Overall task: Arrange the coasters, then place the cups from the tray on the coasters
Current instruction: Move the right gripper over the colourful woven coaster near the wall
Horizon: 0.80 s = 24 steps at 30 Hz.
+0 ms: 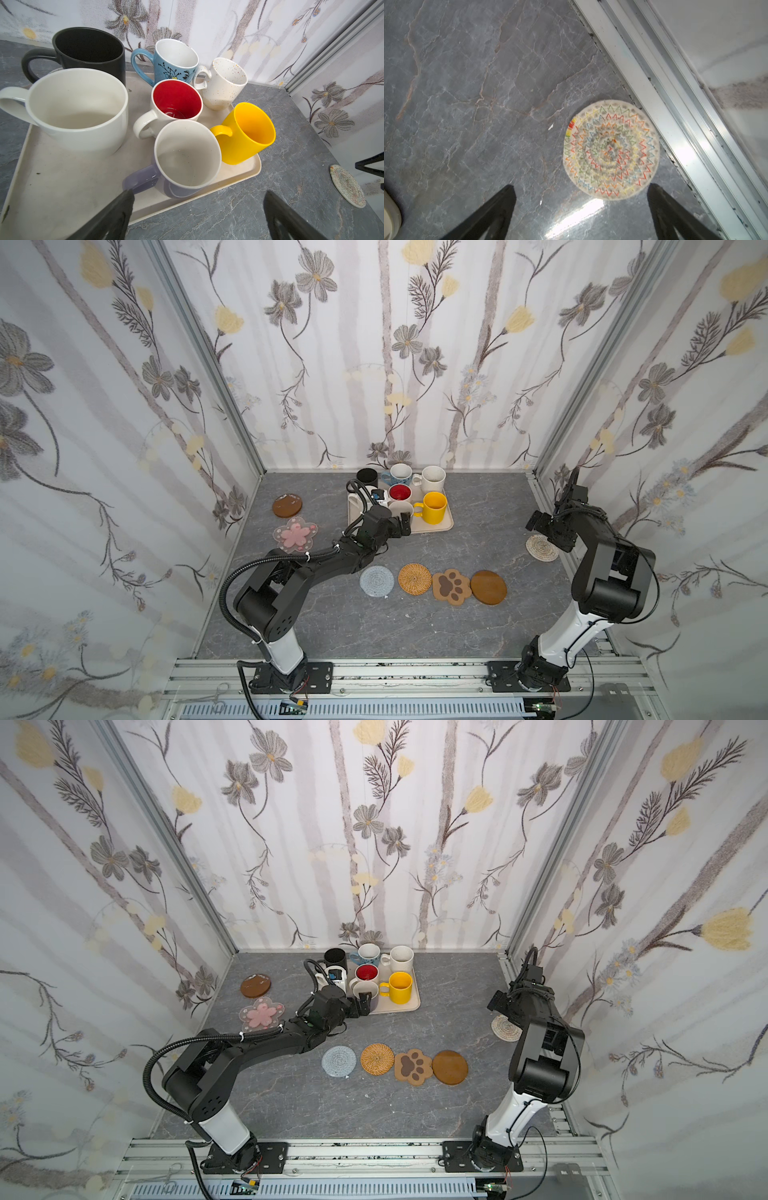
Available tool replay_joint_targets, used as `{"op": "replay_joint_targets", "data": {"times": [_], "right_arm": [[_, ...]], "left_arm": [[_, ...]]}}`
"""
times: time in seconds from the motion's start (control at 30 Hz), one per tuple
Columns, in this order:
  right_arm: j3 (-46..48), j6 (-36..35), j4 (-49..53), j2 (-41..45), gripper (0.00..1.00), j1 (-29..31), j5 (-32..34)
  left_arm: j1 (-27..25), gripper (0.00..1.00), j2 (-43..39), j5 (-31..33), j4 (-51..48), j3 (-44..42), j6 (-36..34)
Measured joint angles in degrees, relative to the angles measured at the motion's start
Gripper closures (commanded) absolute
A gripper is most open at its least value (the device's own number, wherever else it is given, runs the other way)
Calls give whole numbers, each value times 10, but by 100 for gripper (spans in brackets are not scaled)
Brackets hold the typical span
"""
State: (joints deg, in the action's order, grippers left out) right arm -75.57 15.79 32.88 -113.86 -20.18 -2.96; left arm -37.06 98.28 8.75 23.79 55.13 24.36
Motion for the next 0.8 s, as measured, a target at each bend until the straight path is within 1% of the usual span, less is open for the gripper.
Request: {"op": "replay_joint_targets", "data": {"times": [0.23,0.37,0.43,0.47,0.5,0.53,0.57,0.8], "right_arm": [[-47,-9,-1,-70,0,-5,-29],[-63,-9,0,-82,1,-6,-38],[-68,-11,-1,-83,8,-7,-42],[-70,-13,-1,-84,18,-8,-43],[-71,-13,-1,-85,31,-9,-46],[-73,-13,-1,-88,6,-11,-48],[-74,-13,-1,-92,1,-13,-49],[-68,-10,-2,-104,0,-19,-50]], "left_arm": [[5,0,5,-14,0,1,0],[7,0,5,-19,0,1,0],[8,0,5,-19,0,1,0],[9,0,5,-19,0,1,0],[9,0,5,-19,0,1,0],[9,0,5,-19,0,1,0],[9,0,5,-19,0,1,0],[10,0,6,-26,0,1,1]]}}
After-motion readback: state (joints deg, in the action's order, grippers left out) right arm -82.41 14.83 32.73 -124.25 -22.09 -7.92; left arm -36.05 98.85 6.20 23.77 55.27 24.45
